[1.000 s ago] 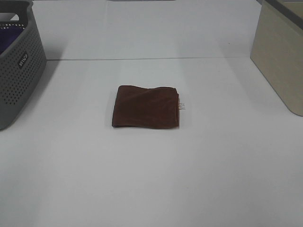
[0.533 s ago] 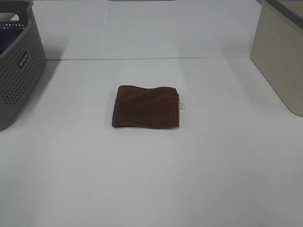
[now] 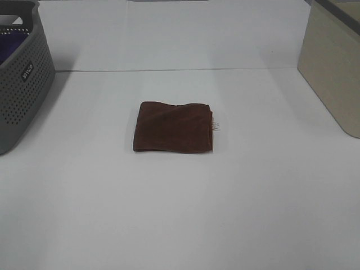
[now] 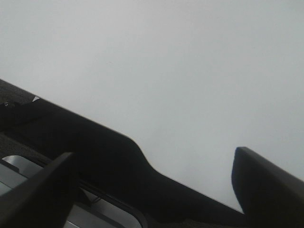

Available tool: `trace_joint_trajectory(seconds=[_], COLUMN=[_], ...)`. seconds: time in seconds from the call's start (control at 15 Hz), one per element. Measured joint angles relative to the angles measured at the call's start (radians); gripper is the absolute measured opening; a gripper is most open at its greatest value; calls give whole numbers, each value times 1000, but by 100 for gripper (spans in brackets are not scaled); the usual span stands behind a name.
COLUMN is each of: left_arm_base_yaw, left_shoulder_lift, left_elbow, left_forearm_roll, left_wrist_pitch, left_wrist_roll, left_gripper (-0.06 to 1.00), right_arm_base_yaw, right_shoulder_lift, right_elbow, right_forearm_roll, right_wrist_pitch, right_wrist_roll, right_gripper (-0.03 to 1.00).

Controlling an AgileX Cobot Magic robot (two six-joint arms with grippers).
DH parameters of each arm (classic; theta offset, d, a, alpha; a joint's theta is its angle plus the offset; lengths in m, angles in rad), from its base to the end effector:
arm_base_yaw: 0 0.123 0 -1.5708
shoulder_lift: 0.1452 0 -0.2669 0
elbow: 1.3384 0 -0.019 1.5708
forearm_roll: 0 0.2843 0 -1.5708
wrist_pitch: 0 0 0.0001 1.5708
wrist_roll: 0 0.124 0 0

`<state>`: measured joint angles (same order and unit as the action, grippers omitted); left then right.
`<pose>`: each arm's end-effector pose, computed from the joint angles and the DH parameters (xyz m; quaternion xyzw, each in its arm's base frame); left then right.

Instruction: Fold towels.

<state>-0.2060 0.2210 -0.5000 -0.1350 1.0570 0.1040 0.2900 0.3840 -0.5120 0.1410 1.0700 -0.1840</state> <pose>0.0994 -0.0356 0.2599 0.1344 0.8926 -0.0888 0.4210 0.1148 0.0502 0.2445 -0.2096 0.9105 0.0881 0.3453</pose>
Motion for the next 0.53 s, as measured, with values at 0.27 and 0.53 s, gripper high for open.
trace_joint_trajectory(seconds=[0.27, 0.53], left_arm_base_yaw=[0, 41], left_shoulder_lift=[0, 0], left_elbow=[0, 0], left_forearm_roll=[-3, -5], left_wrist_pitch=[0, 0], left_wrist_roll=[1, 1], left_gripper=[72, 72], right_arm_base_yaw=[0, -72], right_shoulder_lift=[0, -10], right_elbow=[0, 0], right_forearm_roll=[0, 7], right_wrist_pitch=[0, 0], right_wrist_roll=[0, 0], right_gripper=[82, 82])
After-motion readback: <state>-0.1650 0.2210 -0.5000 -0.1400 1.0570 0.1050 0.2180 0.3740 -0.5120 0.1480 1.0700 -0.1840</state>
